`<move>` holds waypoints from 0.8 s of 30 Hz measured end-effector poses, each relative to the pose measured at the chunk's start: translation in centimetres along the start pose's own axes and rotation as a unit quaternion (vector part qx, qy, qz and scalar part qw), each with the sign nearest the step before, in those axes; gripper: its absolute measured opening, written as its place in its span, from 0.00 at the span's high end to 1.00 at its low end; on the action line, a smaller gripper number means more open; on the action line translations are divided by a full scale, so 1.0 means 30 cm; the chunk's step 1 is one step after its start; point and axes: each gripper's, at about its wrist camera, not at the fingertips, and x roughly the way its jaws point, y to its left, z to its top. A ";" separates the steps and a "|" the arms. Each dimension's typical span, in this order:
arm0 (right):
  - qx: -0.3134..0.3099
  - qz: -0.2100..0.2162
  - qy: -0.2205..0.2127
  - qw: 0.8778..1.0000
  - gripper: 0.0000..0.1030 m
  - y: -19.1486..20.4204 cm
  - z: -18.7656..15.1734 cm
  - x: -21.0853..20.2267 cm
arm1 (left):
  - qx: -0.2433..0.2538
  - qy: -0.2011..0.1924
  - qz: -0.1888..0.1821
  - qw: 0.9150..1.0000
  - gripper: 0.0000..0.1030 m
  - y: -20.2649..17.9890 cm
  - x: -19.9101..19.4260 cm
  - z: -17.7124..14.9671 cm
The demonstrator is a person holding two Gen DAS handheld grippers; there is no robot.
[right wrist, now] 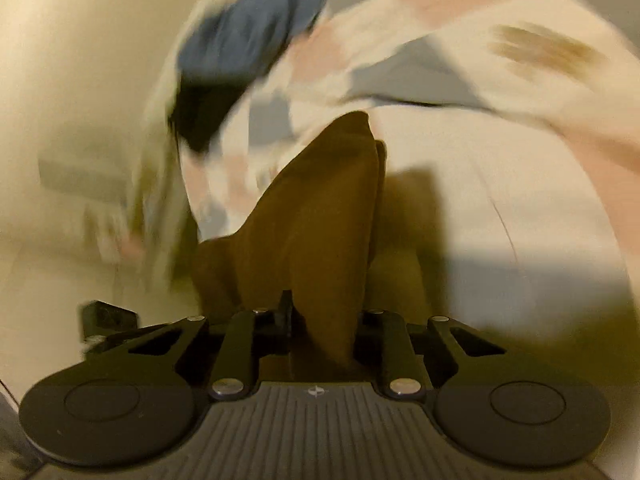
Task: Fold clothes
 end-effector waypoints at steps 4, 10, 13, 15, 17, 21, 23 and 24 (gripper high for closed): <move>0.136 -0.004 -0.167 0.977 0.79 -0.075 -0.360 -0.223 | 0.133 0.086 -0.019 0.987 0.81 -0.225 0.127 0.062; 0.282 -0.037 -0.402 0.871 0.79 -0.115 -0.906 -0.505 | 0.284 0.231 -0.090 0.926 0.82 -0.639 0.443 -0.130; 0.318 -0.058 -0.518 0.792 0.79 -0.085 -1.161 -0.639 | 0.371 0.295 -0.149 0.868 0.82 -0.945 0.591 -0.334; 0.327 -0.073 -0.594 0.732 0.79 -0.055 -1.306 -0.746 | 0.406 0.332 -0.197 0.828 0.82 -1.157 0.663 -0.495; 0.325 -0.082 -0.663 0.669 0.79 -0.021 -1.432 -0.846 | 0.441 0.361 -0.244 0.785 0.82 -1.386 0.727 -0.663; 0.318 -0.109 -0.760 0.557 0.79 0.002 -1.613 -1.051 | 0.506 0.394 -0.315 0.699 0.82 -1.801 0.781 -1.036; 0.328 -0.111 -0.788 0.509 0.79 -0.021 -1.685 -1.146 | 0.531 0.405 -0.338 0.664 0.82 -1.966 0.797 -1.216; 0.335 -0.107 -0.798 0.490 0.79 -0.040 -1.714 -1.185 | 0.541 0.409 -0.342 0.651 0.82 -2.023 0.807 -1.295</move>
